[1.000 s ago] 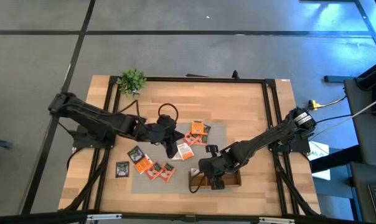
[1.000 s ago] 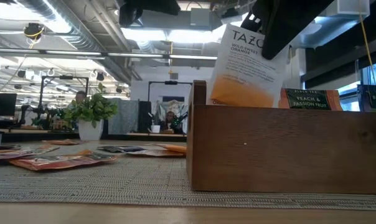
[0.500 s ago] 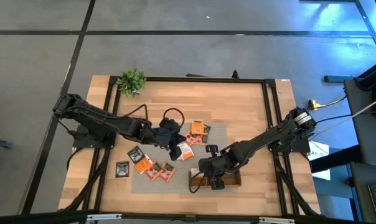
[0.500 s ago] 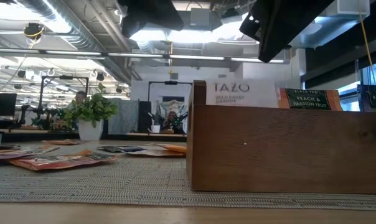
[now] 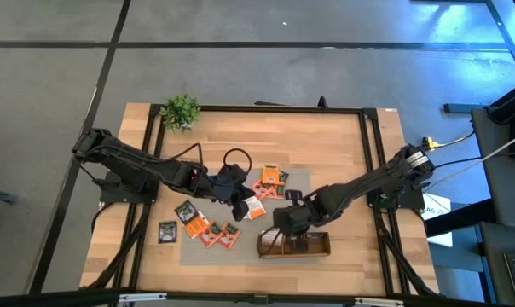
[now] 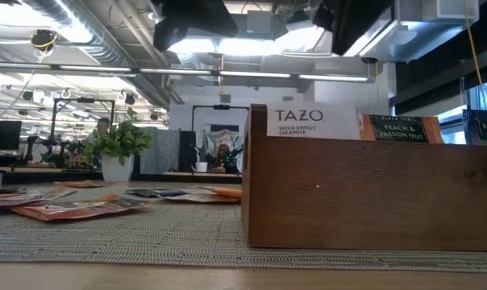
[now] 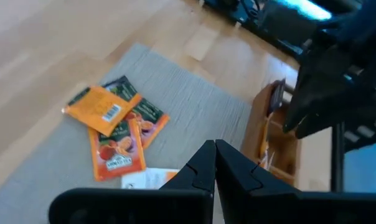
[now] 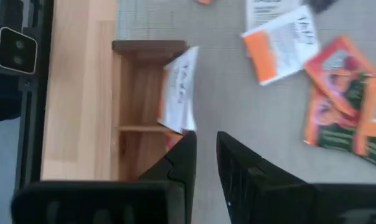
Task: Pick & Place Tea
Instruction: Put the yellow tea bag into the middle compartment of the wooden organizer
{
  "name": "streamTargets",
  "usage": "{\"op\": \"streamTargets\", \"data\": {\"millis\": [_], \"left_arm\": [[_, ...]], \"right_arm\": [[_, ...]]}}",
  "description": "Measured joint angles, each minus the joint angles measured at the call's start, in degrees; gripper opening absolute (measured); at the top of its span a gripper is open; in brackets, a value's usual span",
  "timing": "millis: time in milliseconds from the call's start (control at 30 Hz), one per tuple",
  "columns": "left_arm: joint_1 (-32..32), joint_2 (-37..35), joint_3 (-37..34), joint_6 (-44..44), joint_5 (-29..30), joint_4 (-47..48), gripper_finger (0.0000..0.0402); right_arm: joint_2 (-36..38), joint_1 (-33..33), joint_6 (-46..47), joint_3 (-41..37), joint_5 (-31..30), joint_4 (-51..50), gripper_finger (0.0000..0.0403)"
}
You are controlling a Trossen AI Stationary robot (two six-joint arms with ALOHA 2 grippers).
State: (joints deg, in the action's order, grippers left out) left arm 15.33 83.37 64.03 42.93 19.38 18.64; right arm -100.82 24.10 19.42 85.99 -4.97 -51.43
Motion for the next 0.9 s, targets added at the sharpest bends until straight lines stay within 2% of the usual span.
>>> {"op": "streamTargets", "data": {"millis": [67, 167, 367, 433, 567, 700, 900], "left_arm": [[-0.3, 0.0, 0.0, 3.6, 0.0, 0.0, 0.0006], [-0.6, 0.5, 0.0, 4.3, -0.1, 0.4, 0.0006], [-3.0, 2.8, 0.0, 7.4, -1.1, 1.4, 0.0006], [-4.9, 4.2, 0.0, 7.3, -2.6, 1.2, 0.0006], [-9.2, 7.5, 0.0, 2.3, -6.3, -1.3, 0.0006], [-13.4, 11.0, 0.0, -6.1, -11.0, -3.3, 0.0006], [-21.1, 14.7, 0.0, -9.2, -18.5, -4.8, 0.0006]], "right_arm": [[1.6, -1.3, -0.5, 0.0, 0.0, -1.9, 0.0067], [5.8, -4.1, -1.7, -2.3, 0.3, -0.7, 0.0067], [13.6, -11.0, -1.5, -13.6, 1.0, 10.8, 0.0067], [14.9, -13.8, -1.5, -17.0, 4.1, 15.2, 0.0067], [15.1, -19.5, -2.1, -21.6, 9.4, 18.5, 0.0067], [15.2, -23.1, -5.3, -26.4, 7.4, 23.3, 0.0067], [15.1, -25.2, -10.7, -32.6, 6.1, 33.2, 0.0067]]}}
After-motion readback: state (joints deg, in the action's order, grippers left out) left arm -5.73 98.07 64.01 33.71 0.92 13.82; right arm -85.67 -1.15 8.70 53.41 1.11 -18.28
